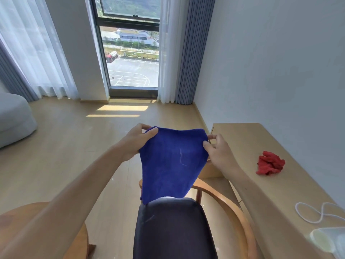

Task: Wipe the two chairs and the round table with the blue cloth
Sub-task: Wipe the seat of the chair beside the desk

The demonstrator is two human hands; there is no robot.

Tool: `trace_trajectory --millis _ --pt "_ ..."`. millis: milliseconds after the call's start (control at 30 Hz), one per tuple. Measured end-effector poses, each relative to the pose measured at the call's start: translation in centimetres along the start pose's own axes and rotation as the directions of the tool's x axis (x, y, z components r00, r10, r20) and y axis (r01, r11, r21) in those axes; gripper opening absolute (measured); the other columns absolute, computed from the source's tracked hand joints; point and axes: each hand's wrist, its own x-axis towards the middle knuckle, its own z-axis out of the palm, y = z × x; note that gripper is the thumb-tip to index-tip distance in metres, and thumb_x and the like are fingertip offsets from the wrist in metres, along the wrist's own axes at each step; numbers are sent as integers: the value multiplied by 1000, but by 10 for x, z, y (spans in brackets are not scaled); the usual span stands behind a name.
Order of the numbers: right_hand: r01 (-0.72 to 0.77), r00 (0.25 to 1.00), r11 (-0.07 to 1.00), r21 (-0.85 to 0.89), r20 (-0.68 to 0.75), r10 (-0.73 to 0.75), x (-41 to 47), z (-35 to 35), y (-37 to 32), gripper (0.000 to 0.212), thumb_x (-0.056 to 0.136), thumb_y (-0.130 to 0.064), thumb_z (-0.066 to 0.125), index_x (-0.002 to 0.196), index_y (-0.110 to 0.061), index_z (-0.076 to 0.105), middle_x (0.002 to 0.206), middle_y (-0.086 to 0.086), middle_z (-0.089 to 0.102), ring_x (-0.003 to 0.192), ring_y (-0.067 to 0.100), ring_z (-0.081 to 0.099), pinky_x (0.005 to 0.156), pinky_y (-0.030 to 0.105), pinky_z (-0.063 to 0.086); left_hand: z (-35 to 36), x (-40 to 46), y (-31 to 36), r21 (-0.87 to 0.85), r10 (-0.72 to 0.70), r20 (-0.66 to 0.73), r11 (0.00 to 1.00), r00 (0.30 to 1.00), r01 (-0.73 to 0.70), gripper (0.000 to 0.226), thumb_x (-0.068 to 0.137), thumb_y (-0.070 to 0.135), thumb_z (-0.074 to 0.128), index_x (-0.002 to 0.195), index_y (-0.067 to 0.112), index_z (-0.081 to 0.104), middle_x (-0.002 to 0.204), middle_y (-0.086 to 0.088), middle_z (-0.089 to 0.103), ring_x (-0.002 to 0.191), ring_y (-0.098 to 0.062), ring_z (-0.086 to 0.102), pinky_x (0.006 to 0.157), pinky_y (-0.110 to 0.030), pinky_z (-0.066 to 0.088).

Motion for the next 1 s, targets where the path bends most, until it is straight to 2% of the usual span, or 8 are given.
trace_trajectory --millis 100,233,400,500,633,767,867,1000 --pt "-114 989 984 140 105 100 1 -1 -1 39 90 -16 63 125 -20 46 110 7 63 91 16 64 61 28 56 -10 -2 -3 -133 -50 187 988 981 76 60 83 10 73 133 25 42 120 -7 56 104 -24 61 70 -30 56" --pt "-52 966 998 21 253 45 0 -4 2 68 75 8 68 133 -19 46 104 -3 62 89 8 63 69 15 49 -15 -4 -13 18 121 232 991 965 -129 89 72 -18 63 136 39 39 122 -1 55 107 -24 59 72 -27 57" --pt "142 987 965 -221 104 -121 -3 4 3 40 85 -1 62 118 -24 60 98 -7 63 90 7 59 75 15 44 -12 -5 -17 541 350 124 761 928 -359 58 89 1 58 134 34 43 114 7 56 97 -14 54 69 -14 43" --pt "201 979 932 -302 42 -198 -4 6 2 20 94 -11 55 107 -26 57 92 -10 62 82 3 58 65 9 41 -7 -5 -21 603 439 92 690 894 -401 37 98 9 47 129 28 42 106 5 58 85 -14 55 63 -13 39" --pt "230 963 888 -398 -38 -266 -2 8 0 13 99 -19 49 106 -29 45 79 -20 53 71 -3 53 53 8 38 -1 -3 -21 570 441 42 726 896 -384 26 102 14 40 125 27 40 100 2 59 78 -7 56 59 -14 42" --pt "57 998 990 -127 8 -57 5 5 -2 25 95 -21 55 115 -24 40 99 -8 54 92 11 57 66 15 41 6 2 -17 386 304 -75 887 950 -254 15 102 24 45 115 32 46 98 4 61 83 -11 60 62 -18 46" --pt "-7 986 1000 -19 168 10 4 -3 -1 55 78 -2 68 122 -24 44 111 -5 53 99 12 57 74 19 47 -2 -1 -14 73 196 144 975 970 -208 45 88 9 67 121 32 48 111 1 58 96 -19 62 70 -23 54" --pt "108 989 980 -168 118 -89 2 -5 1 45 79 1 63 113 -28 56 100 -19 56 93 4 55 70 11 41 -7 -4 -15 395 251 163 870 954 -296 61 83 2 67 131 34 45 110 5 59 92 -10 59 70 -15 48"
